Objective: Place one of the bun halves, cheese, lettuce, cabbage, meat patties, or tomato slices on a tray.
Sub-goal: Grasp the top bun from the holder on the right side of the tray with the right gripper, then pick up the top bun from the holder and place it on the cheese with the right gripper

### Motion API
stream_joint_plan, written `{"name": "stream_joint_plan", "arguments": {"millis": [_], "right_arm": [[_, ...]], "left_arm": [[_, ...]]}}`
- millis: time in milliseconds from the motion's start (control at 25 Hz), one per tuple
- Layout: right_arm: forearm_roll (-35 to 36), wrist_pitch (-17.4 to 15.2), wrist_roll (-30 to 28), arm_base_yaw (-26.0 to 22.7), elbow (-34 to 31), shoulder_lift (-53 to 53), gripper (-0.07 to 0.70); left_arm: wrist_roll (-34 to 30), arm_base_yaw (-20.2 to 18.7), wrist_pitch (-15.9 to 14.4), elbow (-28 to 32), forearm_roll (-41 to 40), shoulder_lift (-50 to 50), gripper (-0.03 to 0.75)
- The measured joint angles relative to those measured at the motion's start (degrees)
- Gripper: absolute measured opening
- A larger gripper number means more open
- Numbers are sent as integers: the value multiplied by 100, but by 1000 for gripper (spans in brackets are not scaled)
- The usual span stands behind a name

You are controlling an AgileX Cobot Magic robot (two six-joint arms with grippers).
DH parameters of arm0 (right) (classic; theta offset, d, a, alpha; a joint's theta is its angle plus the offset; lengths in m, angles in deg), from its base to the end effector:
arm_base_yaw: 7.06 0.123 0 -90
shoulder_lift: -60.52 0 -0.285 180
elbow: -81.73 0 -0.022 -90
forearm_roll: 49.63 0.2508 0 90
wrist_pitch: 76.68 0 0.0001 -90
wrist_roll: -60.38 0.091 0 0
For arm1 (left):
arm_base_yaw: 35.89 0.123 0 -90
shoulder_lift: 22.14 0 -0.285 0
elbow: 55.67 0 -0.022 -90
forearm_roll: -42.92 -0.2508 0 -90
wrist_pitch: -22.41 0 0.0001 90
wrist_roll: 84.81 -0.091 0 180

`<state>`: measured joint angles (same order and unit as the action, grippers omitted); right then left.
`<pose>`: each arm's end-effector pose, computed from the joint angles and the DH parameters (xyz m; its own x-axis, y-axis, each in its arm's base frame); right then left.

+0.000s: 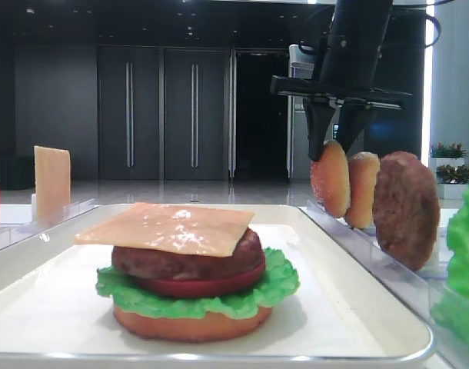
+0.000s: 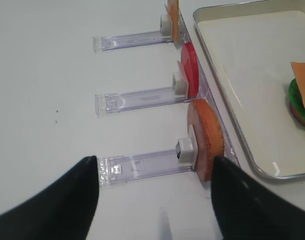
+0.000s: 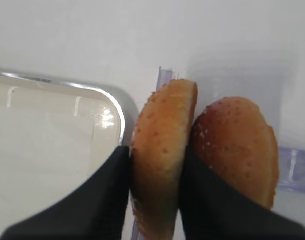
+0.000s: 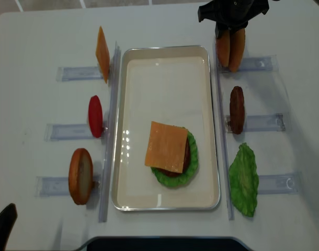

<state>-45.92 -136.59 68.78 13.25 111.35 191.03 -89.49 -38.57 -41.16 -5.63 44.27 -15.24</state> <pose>0.4347 0.1663 0.2281 -0.9360 -0.1568 -0.3150 -0.2003 0.9735 0.1108 -0.0065 -0.0016 0.2662 -0.5011 0.0947 -0.8602 0.1008 0.9936 0.0506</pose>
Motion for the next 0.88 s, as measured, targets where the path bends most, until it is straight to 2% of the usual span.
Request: {"name": "stream_joint_plan", "arguments": {"millis": [440,880], "right_arm": [[11,-22,-5,0,0,-6,240],[162,-339,-5,0,0,-404,239]], "left_arm": [[0,0,0,0,0,0,535],[0,0,0,0,0,0,535]]}}
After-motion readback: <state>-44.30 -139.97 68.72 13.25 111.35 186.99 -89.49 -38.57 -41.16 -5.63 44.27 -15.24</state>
